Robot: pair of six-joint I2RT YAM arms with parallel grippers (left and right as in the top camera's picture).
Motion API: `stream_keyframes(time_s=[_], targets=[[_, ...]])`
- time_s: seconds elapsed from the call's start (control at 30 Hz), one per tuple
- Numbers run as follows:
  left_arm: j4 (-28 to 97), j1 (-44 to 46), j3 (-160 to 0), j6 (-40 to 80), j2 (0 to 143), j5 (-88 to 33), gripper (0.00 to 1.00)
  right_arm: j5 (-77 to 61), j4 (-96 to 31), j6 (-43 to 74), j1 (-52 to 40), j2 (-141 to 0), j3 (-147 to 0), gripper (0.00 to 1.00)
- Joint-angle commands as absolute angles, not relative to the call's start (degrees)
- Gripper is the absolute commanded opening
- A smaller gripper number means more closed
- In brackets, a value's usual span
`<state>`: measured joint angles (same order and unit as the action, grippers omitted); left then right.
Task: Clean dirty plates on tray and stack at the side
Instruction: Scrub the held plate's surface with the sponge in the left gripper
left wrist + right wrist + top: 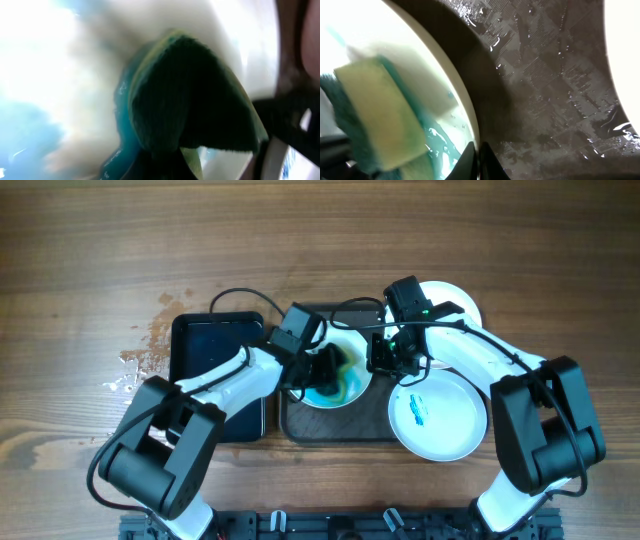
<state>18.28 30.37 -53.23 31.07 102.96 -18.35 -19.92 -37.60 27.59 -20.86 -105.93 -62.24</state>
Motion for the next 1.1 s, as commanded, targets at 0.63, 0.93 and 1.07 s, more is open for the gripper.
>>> stream_keyframes(time_s=[0.63,0.93,1.07], targets=[[28.12,26.74,-51.35,42.17,104.57,2.31,0.04,-17.61,-37.74,27.05,-20.4,-106.89,-61.76,0.05],[27.9,28.27,-51.35,40.97,104.57,-1.87,0.04,-17.61,-37.65,27.05,-20.4,-106.89,-61.76,0.04],[27.73,28.23,-51.35,40.93,104.57,-1.65,0.04,-17.61,-37.63,27.0,-20.4,-106.89,-61.76,0.04]])
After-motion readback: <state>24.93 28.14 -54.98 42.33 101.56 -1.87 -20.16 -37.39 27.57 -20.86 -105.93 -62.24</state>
